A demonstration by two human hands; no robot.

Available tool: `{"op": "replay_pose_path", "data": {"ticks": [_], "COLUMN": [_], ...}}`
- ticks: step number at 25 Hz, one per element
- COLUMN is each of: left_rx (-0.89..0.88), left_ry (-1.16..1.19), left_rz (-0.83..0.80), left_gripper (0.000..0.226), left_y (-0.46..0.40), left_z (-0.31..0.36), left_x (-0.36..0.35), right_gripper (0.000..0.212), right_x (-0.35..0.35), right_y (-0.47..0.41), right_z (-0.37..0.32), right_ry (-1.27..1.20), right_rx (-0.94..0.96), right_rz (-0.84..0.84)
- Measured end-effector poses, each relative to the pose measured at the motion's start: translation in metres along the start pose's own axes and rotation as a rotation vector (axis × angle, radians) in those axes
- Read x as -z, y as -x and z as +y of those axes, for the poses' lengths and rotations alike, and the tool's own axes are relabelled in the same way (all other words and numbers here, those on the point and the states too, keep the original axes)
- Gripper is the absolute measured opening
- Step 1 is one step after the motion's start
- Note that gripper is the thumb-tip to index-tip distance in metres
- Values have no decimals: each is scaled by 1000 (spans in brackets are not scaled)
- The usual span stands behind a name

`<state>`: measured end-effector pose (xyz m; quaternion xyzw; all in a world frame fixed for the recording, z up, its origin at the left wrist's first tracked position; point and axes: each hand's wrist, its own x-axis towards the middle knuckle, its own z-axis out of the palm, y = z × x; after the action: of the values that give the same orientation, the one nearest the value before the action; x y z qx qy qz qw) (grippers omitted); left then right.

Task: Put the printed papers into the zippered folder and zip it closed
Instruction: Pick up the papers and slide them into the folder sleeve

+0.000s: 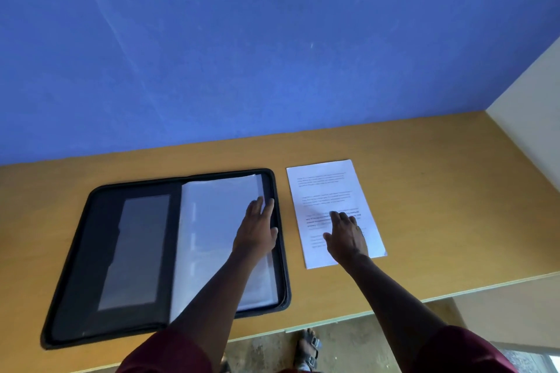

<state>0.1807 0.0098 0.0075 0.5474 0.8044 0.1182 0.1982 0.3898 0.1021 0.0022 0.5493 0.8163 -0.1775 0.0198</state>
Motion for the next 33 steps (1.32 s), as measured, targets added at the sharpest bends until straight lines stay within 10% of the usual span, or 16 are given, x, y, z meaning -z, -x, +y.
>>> {"op": "replay_pose_path", "data": {"ticks": [8, 24, 33], "left_rx": [-23, 748, 841], "left_ry": [40, 466, 722], "left_rz": [-18, -42, 25], "left_gripper": [56, 47, 17], "left_y": [-37, -88, -97], "left_z": [52, 124, 122], "left_x": [-28, -32, -32], "right_gripper": [52, 64, 64], "right_x": [19, 21, 21], "right_y": [-41, -71, -70], "right_z": [64, 80, 82], "right_ry": [18, -83, -79], "right_rx": [-71, -199, -165], "right_rz": [14, -78, -66]}}
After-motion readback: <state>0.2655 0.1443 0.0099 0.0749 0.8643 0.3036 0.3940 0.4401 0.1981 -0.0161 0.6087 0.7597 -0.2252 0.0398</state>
